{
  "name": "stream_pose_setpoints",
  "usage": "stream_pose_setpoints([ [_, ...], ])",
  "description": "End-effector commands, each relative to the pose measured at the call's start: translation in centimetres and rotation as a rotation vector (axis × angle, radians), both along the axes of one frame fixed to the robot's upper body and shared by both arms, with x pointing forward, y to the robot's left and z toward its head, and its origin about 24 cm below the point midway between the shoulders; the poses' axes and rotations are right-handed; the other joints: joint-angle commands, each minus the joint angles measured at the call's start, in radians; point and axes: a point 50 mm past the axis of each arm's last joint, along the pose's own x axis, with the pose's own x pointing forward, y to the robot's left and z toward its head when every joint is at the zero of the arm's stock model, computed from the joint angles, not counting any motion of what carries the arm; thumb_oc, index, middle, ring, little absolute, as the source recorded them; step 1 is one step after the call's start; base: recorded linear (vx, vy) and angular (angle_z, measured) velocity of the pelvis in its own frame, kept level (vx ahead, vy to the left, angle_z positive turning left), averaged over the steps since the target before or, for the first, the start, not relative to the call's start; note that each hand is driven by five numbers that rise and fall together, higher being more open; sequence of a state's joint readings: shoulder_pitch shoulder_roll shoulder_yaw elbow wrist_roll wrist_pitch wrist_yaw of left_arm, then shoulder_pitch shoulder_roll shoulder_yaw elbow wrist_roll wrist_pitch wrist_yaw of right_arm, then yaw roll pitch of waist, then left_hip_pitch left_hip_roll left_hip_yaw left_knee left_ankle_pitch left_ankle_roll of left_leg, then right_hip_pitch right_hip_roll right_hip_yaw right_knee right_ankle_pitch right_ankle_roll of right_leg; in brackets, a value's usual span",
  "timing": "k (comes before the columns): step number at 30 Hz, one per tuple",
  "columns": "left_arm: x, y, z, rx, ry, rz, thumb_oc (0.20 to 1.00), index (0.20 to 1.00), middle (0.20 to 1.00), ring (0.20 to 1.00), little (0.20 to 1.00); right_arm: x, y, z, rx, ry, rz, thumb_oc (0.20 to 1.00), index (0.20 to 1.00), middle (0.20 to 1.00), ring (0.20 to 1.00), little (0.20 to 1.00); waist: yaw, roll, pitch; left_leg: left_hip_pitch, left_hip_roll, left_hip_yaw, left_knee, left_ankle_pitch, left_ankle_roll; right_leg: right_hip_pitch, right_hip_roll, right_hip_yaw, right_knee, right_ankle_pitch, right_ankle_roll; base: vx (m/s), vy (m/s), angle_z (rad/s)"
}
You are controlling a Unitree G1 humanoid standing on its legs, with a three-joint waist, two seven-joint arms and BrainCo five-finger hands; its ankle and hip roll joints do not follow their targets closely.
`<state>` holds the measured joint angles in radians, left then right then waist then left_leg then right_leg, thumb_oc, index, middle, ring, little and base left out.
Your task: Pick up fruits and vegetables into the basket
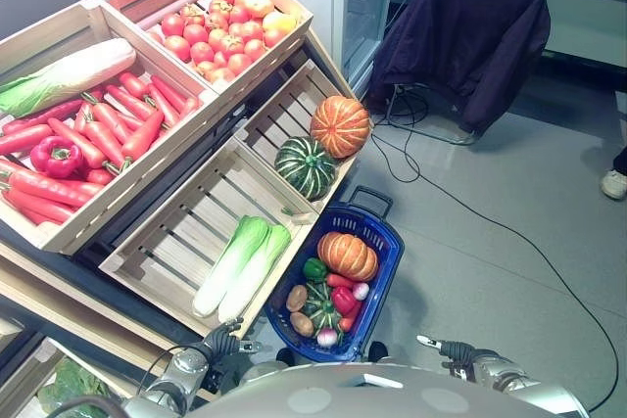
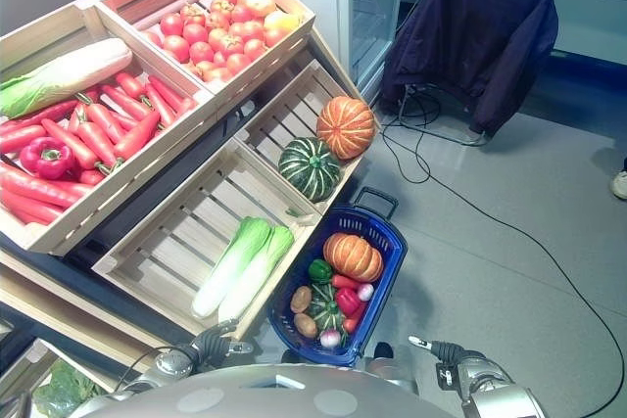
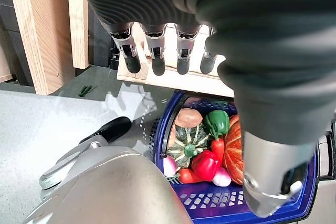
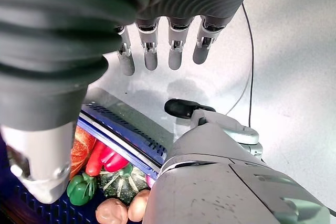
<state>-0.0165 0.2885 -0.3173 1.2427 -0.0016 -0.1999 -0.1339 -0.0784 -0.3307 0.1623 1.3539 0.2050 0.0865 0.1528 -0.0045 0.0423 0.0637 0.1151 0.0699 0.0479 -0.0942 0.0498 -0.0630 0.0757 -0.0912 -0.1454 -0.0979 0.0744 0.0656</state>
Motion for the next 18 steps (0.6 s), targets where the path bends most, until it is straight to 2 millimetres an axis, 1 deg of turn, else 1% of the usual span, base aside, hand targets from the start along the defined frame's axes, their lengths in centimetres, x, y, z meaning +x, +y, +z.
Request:
stream_pose_setpoints([
  [1, 1.8, 1.2, 0.7, 0.037, -0.049, 0.026, 1.0, 1.0, 1.0, 1.0, 1.0, 1.2, 0.6, 0.0, 0.007, -0.012, 0.021, 1.0, 1.0, 1.0, 1.0, 1.0, 0.001, -0.043, 0.036, -0.006, -0.012, -0.018, 0.007, -0.101, -0.005, 0.03, -0.047, 0.014, 0.011, -0.067, 0.079, 0.0, 0.0, 0.0],
  [7, 2.2, 0.9, 0.8, 0.033, -0.074, 0.045, 1.0, 1.0, 1.0, 1.0, 1.0, 1.8, 0.8, 0.1, 0.004, -0.026, 0.027, 1.0, 1.0, 1.0, 1.0, 1.0, 0.001, -0.034, 0.076, -0.061, -0.013, -0.02, 0.007, -0.076, -0.005, -0.019, -0.048, 0.019, 0.011, -0.051, 0.076, -0.04, 0.001, 0.0],
  [8, 2.8, 0.8, 0.9, 0.03, -0.097, 0.054, 1.0, 1.0, 1.0, 1.0, 1.0, 2.4, 0.8, 0.3, -0.003, -0.039, 0.032, 1.0, 1.0, 1.0, 1.0, 1.0, 0.001, -0.028, 0.098, -0.088, -0.015, -0.023, 0.007, -0.067, -0.003, -0.045, -0.047, 0.023, 0.011, -0.045, 0.072, -0.15, 0.017, 0.0],
  [9, 3.0, 0.8, 1.0, 0.029, -0.104, 0.058, 1.0, 1.0, 1.0, 1.0, 1.0, 2.6, 0.8, 0.3, -0.005, -0.044, 0.033, 1.0, 1.0, 1.0, 1.0, 1.0, 0.001, -0.027, 0.105, -0.097, -0.016, -0.025, 0.007, -0.064, -0.003, -0.053, -0.047, 0.024, 0.011, -0.044, 0.071, -0.18, 0.009, 0.01],
  [13, 4.6, 0.5, 1.6, 0.024, -0.159, 0.073, 1.0, 1.0, 1.0, 1.0, 1.0, 4.5, 0.9, 0.9, -0.016, -0.103, 0.028, 1.0, 1.0, 1.0, 1.0, 1.0, 0.0, -0.015, 0.164, -0.164, -0.023, -0.041, 0.007, -0.04, -0.001, -0.121, -0.039, 0.034, 0.011, -0.028, 0.062, -0.16, -0.006, 0.06],
  [15, 5.8, 0.5, 2.1, 0.021, -0.202, 0.085, 1.0, 1.0, 1.0, 1.0, 1.0, 6.1, 1.0, 1.4, -0.023, -0.157, 0.027, 1.0, 1.0, 1.0, 1.0, 1.0, -0.001, -0.009, 0.205, -0.208, -0.029, -0.044, 0.007, -0.025, 0.0, -0.168, -0.036, 0.035, 0.011, -0.014, 0.059, -0.2, -0.003, 0.06],
  [18, 6.7, 0.4, 2.5, 0.015, -0.243, 0.101, 1.0, 1.0, 1.0, 1.0, 1.0, 7.3, 1.1, 1.8, -0.027, -0.195, 0.041, 1.0, 1.0, 1.0, 1.0, 1.0, -0.004, -0.006, 0.234, -0.242, -0.034, -0.048, 0.007, -0.012, 0.002, -0.206, -0.03, 0.039, 0.011, -0.003, 0.056, -0.1, -0.001, 0.01],
])
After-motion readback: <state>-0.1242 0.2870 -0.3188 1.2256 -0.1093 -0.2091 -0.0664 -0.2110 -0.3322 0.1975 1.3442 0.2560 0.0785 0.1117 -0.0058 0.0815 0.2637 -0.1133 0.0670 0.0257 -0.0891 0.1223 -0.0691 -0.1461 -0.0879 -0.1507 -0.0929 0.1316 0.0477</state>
